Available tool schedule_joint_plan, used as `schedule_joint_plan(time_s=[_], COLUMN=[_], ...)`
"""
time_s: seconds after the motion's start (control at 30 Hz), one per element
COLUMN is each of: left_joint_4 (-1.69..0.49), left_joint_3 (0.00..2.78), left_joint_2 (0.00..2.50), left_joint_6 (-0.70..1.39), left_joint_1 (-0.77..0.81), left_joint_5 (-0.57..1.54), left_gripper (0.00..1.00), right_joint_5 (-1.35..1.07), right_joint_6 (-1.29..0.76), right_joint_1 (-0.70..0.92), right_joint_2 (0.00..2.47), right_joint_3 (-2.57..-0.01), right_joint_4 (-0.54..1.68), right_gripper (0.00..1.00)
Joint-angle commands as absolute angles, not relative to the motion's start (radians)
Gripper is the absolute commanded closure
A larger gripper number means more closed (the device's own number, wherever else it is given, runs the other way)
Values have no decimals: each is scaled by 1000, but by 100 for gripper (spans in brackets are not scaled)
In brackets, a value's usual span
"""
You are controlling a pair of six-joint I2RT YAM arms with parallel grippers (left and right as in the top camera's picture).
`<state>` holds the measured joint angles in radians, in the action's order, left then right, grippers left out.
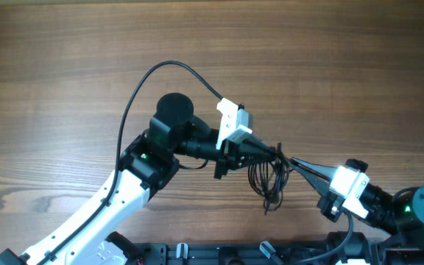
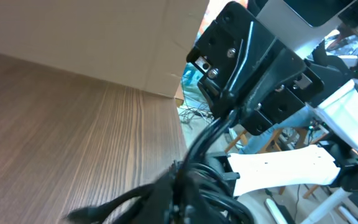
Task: Untangle cables
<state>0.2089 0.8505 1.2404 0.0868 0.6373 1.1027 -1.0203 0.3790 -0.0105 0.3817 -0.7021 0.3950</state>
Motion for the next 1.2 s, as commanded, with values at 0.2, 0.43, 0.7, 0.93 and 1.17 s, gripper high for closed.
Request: schedule_joint_plan(time_s=[0.2,0.43,0.7,0.93,1.17], left_joint_4=[221,296,374,375,375], left_joint_3=[858,858,858,858,858], left_joint_2=[1246,1245,1243,1243,1244], left_joint_6=[122,430,430,406,291], left_joint_1=[640,636,637,637,638], left_joint_5=[1023,589,586,645,928], left_gripper=[96,96,96,96,96], right_joint_5=[-1048,-1047,-1048,-906,-760], right_joint_6=[359,364,366,366,195], right_joint_1=[-10,-10,-10,-10,-10], right_joint_2=[377,377,377,377,377], right_joint_3=[-720,-720,-720,-720,-720], right_joint_4=[391,454,483,482,387], right_gripper=[96,96,50,24,22])
